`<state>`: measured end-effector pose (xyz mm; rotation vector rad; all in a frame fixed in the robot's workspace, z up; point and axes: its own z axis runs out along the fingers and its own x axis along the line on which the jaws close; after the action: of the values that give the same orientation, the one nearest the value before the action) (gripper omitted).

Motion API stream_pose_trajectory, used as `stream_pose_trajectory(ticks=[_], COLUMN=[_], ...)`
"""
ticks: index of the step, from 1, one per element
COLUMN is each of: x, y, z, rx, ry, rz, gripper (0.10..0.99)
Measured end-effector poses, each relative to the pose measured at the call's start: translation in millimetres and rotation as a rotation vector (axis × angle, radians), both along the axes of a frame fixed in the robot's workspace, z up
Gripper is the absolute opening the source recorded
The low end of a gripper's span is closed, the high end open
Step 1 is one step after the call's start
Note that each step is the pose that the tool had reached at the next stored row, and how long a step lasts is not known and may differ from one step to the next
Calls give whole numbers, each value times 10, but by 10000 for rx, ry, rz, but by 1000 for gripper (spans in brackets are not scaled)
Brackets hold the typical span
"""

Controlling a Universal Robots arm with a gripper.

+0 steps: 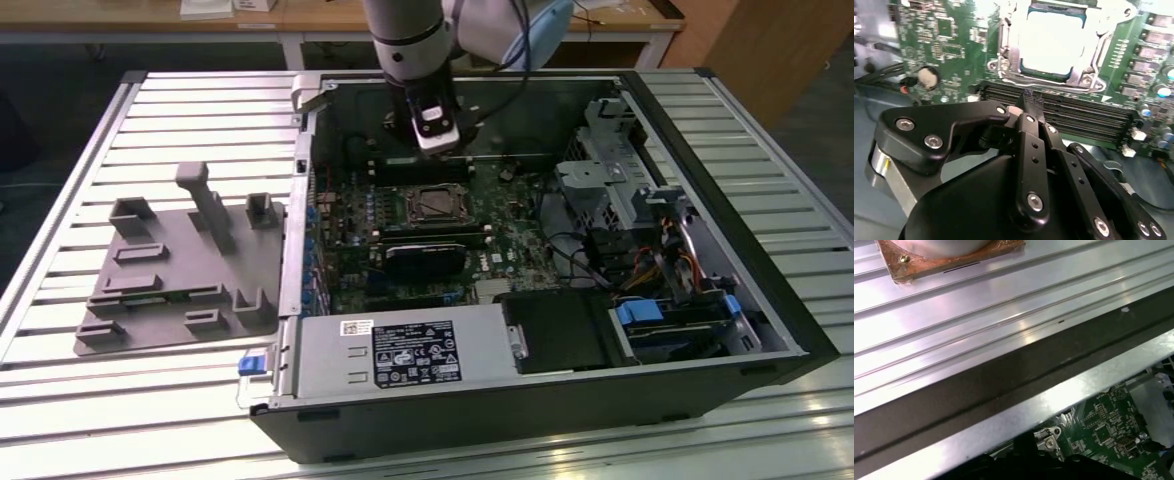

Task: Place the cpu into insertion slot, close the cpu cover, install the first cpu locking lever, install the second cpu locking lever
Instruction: 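Install the first cpu locking lever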

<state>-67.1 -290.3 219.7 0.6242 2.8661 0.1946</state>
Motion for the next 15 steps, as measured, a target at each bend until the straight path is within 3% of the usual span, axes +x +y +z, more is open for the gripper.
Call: stream_pose_trajectory(ticks=[3, 4, 5, 6, 15], x=[36, 46, 53, 56, 58], y=[-1, -3, -7, -16, -172], z=[-3, -4, -5, -3, -4], rx=[-4, -8, -12, -25, -40], ry=[412, 522, 599, 629, 630], rz=[1, 0, -2, -3, -32], gripper=[102, 102, 102, 102, 102])
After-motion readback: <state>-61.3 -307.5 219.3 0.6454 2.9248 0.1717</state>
